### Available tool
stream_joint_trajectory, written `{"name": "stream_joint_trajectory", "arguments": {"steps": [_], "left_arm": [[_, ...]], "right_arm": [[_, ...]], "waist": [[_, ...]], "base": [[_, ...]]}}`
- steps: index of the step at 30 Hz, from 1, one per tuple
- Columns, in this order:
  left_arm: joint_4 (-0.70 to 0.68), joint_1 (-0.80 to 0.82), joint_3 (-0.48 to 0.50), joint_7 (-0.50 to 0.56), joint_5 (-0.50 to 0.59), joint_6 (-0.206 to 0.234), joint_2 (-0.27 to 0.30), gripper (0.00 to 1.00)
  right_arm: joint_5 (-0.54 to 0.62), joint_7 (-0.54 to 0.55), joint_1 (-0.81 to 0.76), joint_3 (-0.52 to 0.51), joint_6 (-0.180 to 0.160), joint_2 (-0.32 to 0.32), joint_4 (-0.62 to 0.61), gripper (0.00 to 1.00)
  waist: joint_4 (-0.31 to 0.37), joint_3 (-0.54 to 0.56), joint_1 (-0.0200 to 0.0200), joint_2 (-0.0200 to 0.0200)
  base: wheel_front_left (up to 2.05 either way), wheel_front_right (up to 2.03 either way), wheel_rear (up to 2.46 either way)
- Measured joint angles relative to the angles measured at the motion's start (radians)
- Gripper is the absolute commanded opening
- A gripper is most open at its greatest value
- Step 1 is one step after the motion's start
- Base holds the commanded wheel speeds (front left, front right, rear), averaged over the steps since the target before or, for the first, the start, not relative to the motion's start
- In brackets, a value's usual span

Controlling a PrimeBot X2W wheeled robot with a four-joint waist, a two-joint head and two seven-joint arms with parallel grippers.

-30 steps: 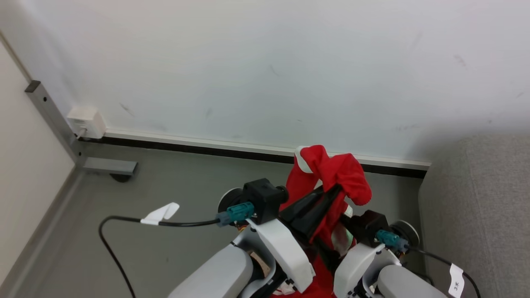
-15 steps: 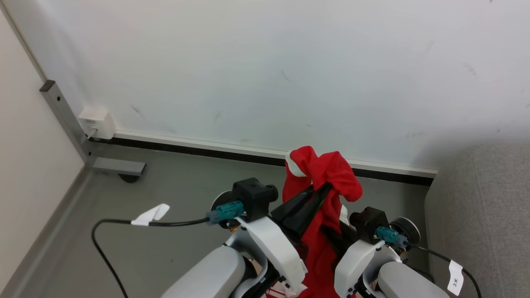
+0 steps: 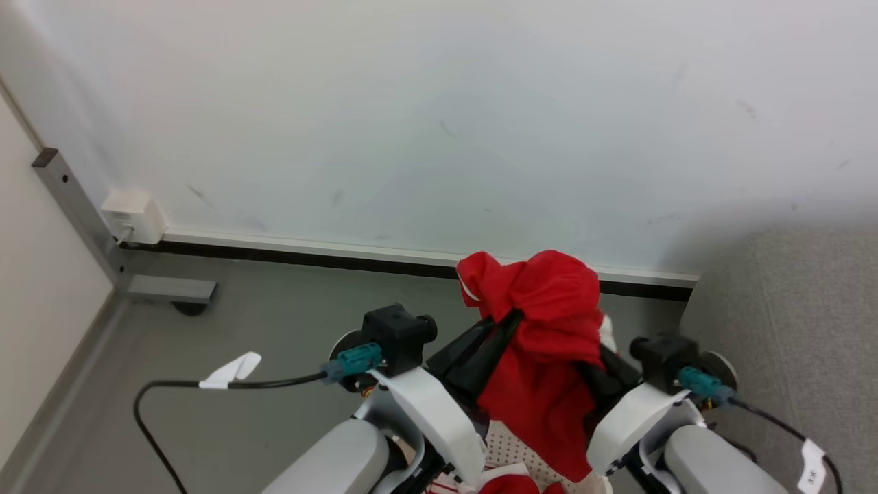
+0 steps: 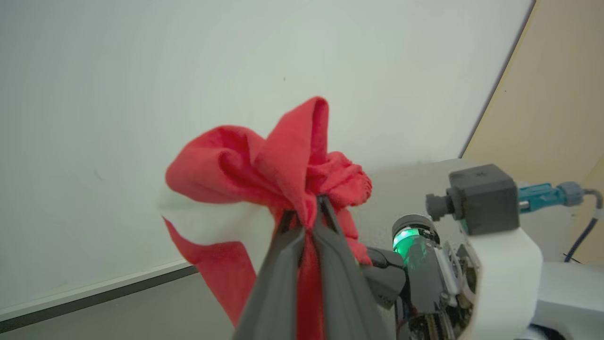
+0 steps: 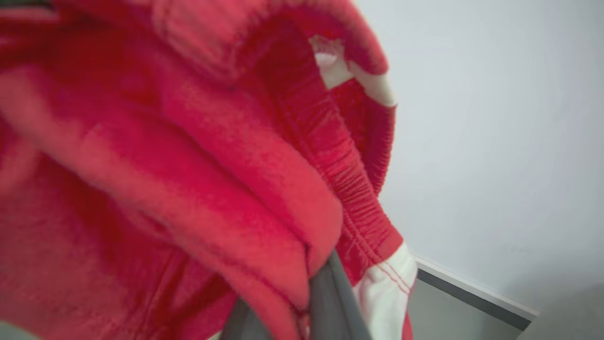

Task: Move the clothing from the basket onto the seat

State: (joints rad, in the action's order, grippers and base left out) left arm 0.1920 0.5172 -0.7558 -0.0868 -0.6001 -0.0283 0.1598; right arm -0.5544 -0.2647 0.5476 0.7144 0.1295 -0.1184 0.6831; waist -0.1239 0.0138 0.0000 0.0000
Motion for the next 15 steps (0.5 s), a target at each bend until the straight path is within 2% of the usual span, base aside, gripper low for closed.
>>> {"name": "stream_joint_trajectory", "arguments": {"steps": [1,2,3,15], "left_arm": [[0.001,-0.005,0.000,-0.002,0.000,0.000,0.002,0.42],[0.001,-0.010,-0.001,-0.003,0.000,0.002,0.005,0.88],[0.001,-0.014,-0.001,-0.004,-0.002,0.003,0.006,1.00],[0.001,-0.025,-0.004,0.000,-0.017,0.013,0.019,1.00]], "right_arm": [[0.000,0.000,-0.004,-0.020,0.000,-0.007,-0.012,0.00],[0.001,0.000,-0.009,-0.038,0.000,-0.012,-0.024,0.00],[0.001,0.000,-0.014,-0.055,0.000,-0.016,-0.036,0.00],[0.063,0.000,-0.037,-0.216,0.001,-0.092,-0.186,0.00]], "waist": [[0.004,-0.001,0.0000,0.0000],[0.009,-0.001,0.0000,0.0000],[0.013,-0.002,0.0000,0.0000],[0.098,-0.027,0.0000,0.0000]], "base": [[0.00,0.00,0.00],[0.00,0.00,0.00],[0.00,0.00,0.00],[0.00,0.00,0.00]]}}
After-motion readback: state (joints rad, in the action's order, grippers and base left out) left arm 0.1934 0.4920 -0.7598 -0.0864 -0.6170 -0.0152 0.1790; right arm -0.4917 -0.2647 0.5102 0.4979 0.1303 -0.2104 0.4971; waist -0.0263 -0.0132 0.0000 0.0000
